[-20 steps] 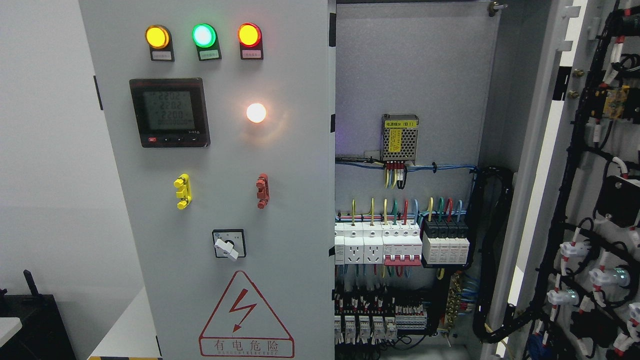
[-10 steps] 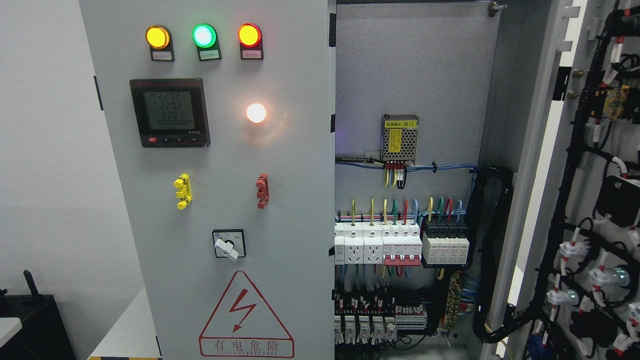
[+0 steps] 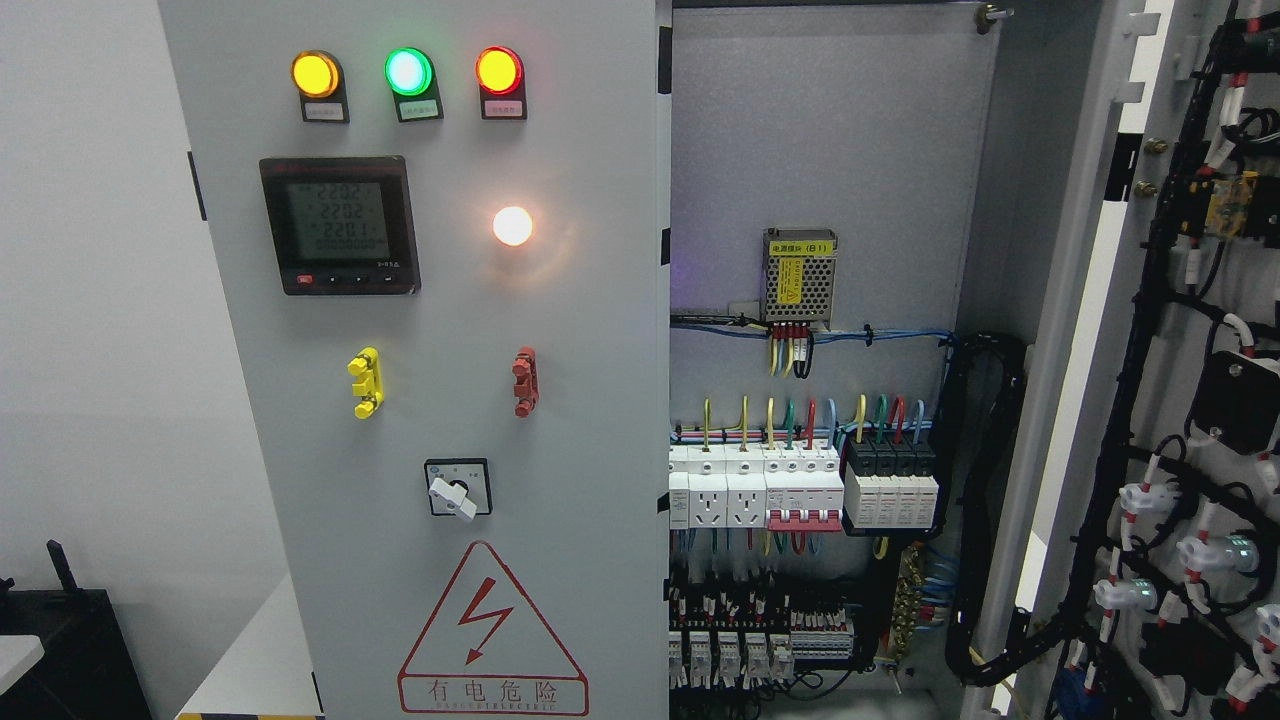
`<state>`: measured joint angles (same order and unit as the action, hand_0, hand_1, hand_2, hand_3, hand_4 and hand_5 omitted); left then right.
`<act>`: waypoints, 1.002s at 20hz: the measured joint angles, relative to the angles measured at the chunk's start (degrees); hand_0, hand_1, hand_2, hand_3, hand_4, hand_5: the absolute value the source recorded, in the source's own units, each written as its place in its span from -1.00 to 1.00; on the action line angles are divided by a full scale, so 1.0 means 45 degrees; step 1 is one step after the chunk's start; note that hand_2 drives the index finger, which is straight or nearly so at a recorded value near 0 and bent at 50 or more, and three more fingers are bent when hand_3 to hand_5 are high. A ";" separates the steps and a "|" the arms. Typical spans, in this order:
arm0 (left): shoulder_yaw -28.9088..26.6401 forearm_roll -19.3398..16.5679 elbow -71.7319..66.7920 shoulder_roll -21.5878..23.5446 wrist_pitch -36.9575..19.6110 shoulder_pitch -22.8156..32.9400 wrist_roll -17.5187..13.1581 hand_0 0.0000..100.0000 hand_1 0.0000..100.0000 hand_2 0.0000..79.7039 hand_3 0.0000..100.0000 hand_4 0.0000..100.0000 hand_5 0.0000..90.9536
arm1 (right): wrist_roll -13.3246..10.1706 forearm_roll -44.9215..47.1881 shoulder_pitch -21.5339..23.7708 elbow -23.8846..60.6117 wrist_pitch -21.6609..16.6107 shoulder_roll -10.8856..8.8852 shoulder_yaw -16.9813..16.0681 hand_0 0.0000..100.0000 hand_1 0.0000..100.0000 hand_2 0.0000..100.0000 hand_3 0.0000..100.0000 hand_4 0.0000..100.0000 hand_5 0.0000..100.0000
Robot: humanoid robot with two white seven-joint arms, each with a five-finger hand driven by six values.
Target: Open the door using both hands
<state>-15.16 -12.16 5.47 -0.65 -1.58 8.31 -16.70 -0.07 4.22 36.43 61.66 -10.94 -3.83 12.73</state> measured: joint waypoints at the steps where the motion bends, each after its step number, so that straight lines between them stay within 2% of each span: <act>1: 0.0053 0.0012 0.0006 0.0015 -0.0001 -0.0007 0.0000 -1.00 -1.00 -1.00 -1.00 -0.94 -1.00 | 0.0097 -0.0003 0.0099 0.0340 -0.0089 -0.0091 0.0027 -1.00 -1.00 -1.00 -1.00 -1.00 -1.00; 3: 0.0161 0.0037 0.0014 0.0038 -0.0002 -0.0048 -0.0001 -1.00 -1.00 -1.00 -1.00 -0.94 -1.00 | 0.0404 -0.0009 0.0264 0.0968 -0.0258 -0.0301 0.0093 -1.00 -1.00 -1.00 -1.00 -1.00 -1.00; 7: 0.0314 0.0059 0.0028 0.0068 -0.0004 -0.0087 0.0000 -1.00 -1.00 -1.00 -1.00 -0.93 -1.00 | 0.0610 -0.0013 0.0545 0.2153 -0.0694 -0.0823 0.0438 -1.00 -1.00 -1.00 -1.00 -1.00 -1.00; 12: 0.0442 0.0075 0.0038 0.0038 -0.0007 -0.0122 -0.0001 -1.00 -1.00 -1.00 -1.00 -0.93 -1.00 | 0.0629 -0.0016 0.0840 0.3533 -0.1288 -0.1520 0.0961 -1.00 -1.00 -1.00 -1.00 -1.00 -1.00; 20: 0.0551 0.0095 0.0049 -0.0137 -0.0011 -0.0139 0.0051 -1.00 -1.00 -1.00 -1.00 -0.93 -1.00 | 0.0650 -0.0005 0.0780 0.5383 -0.2140 -0.2341 0.1811 -1.00 -1.00 -1.00 -1.00 -1.00 -1.00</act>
<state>-12.68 -11.73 5.68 -1.27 -1.63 7.68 -16.47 2.85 4.20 39.94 85.89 -20.58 -14.37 20.88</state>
